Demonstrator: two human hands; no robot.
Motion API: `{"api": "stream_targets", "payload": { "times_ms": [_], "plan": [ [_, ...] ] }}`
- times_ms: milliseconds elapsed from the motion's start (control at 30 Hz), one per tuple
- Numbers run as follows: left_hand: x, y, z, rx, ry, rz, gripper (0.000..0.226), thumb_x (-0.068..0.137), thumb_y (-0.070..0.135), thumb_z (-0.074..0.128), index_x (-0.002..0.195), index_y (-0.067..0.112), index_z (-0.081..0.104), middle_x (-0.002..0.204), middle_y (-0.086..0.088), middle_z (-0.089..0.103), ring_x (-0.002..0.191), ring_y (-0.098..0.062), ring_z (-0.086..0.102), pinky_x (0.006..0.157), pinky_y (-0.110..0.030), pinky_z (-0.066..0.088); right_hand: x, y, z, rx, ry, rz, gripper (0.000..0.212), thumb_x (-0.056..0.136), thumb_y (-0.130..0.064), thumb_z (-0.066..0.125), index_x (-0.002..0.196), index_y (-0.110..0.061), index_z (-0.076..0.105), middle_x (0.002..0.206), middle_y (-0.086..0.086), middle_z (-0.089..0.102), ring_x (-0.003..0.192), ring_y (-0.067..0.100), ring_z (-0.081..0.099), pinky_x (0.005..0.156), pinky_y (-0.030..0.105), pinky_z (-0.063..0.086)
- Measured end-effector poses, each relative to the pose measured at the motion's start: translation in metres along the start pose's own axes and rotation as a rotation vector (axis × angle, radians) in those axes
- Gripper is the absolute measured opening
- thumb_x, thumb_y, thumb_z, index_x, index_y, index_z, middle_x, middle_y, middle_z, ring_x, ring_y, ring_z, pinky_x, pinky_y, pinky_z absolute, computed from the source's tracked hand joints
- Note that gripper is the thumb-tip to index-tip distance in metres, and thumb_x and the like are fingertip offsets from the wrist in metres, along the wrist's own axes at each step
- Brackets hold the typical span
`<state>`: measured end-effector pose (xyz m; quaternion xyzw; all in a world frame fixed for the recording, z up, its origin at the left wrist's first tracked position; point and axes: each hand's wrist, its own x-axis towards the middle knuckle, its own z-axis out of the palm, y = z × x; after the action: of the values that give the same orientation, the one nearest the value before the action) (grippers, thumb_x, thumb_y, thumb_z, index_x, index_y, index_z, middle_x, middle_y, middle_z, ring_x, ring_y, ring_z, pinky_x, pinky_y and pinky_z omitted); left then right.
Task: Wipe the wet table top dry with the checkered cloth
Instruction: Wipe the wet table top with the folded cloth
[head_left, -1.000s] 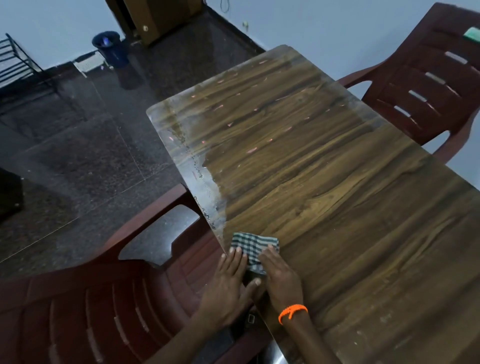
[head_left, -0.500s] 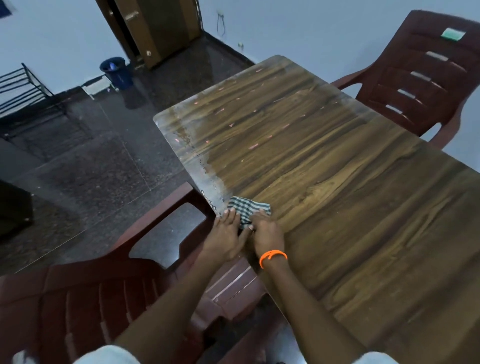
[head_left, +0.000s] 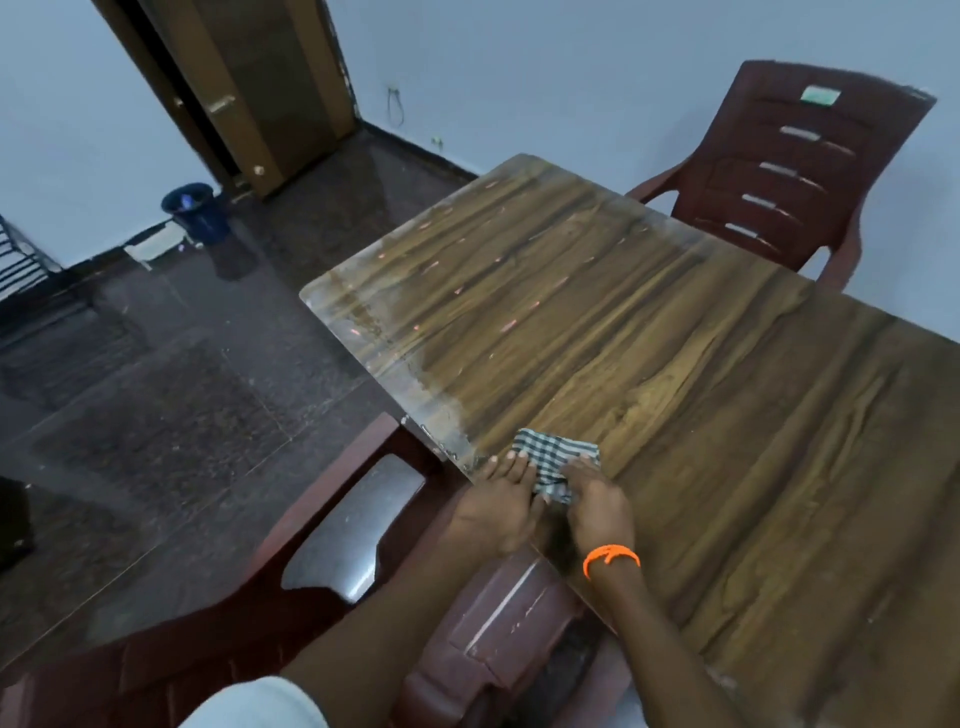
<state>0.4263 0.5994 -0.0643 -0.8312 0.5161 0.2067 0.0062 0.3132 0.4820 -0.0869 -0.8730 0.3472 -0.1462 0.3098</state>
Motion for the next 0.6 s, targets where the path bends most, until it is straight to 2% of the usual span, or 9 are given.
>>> {"api": "stream_targets", "payload": {
  "times_ms": [100,167,233,333,400,500,600],
  "plan": [
    [0.029,-0.043,-0.012,0.06,0.05,0.029,0.066,0.107,0.045,0.019,0.157,0.002,0.024,0.166,-0.018,0.019,0.154,-0.029,0.014,0.125,-0.041,0.004,0.025,-0.034,0.025,0.005,0.029,0.033,0.027,0.076,-0.005,0.056,0.098,-0.013,0.07,0.117,0.008,0.067,0.113,0.024,0.06,0.088,0.039,0.05],
    [0.034,-0.077,-0.02,0.036,0.033,0.088,0.06,0.109,0.038,0.027,0.157,0.002,0.024,0.166,-0.018,0.019,0.154,-0.03,0.013,0.124,-0.042,0.005,0.036,-0.056,0.045,0.001,0.043,0.038,0.026,0.078,-0.004,0.059,0.099,-0.014,0.071,0.116,0.007,0.067,0.115,0.023,0.059,0.091,0.038,0.049],
    [0.028,-0.114,-0.02,0.002,0.049,0.175,0.063,0.108,0.041,0.026,0.157,0.002,0.024,0.166,-0.017,0.018,0.154,-0.03,0.011,0.124,-0.043,0.004,0.037,-0.069,0.067,-0.014,0.077,0.046,0.027,0.079,-0.003,0.062,0.102,-0.016,0.071,0.118,0.006,0.067,0.117,0.022,0.057,0.091,0.034,0.047],
    [0.008,-0.166,-0.018,-0.029,0.032,0.349,0.082,0.096,0.055,0.01,0.156,0.002,0.028,0.165,-0.017,0.023,0.154,-0.029,0.012,0.125,-0.042,0.004,0.022,-0.093,0.1,-0.017,0.16,0.126,0.027,0.081,-0.003,0.064,0.102,-0.017,0.073,0.118,0.002,0.067,0.118,0.016,0.056,0.093,0.024,0.041],
    [-0.001,-0.171,-0.014,0.016,0.013,0.4,0.091,0.091,0.061,0.004,0.157,0.003,0.024,0.166,-0.016,0.02,0.155,-0.027,0.008,0.126,-0.041,0.002,0.005,-0.097,0.106,-0.009,0.207,0.159,0.029,0.082,0.0,0.063,0.101,-0.019,0.073,0.118,-0.001,0.067,0.121,0.013,0.054,0.095,0.02,0.038],
    [-0.006,-0.153,-0.012,0.064,-0.067,0.416,0.104,0.088,0.079,0.001,0.16,0.005,0.016,0.168,-0.013,0.012,0.156,-0.024,0.002,0.126,-0.039,-0.002,-0.011,-0.088,0.099,-0.017,0.218,0.236,0.036,0.078,0.005,0.062,0.103,-0.02,0.072,0.121,-0.001,0.066,0.122,0.012,0.053,0.096,0.025,0.042],
    [0.001,-0.124,-0.015,0.061,-0.106,0.419,0.105,0.087,0.08,0.001,0.16,0.005,0.013,0.168,-0.015,0.01,0.156,-0.024,0.001,0.125,-0.039,-0.002,-0.014,-0.081,0.078,-0.057,0.258,0.326,0.04,0.074,0.006,0.061,0.102,-0.021,0.072,0.12,-0.001,0.066,0.114,0.02,0.06,0.089,0.032,0.049]
  ]
}}
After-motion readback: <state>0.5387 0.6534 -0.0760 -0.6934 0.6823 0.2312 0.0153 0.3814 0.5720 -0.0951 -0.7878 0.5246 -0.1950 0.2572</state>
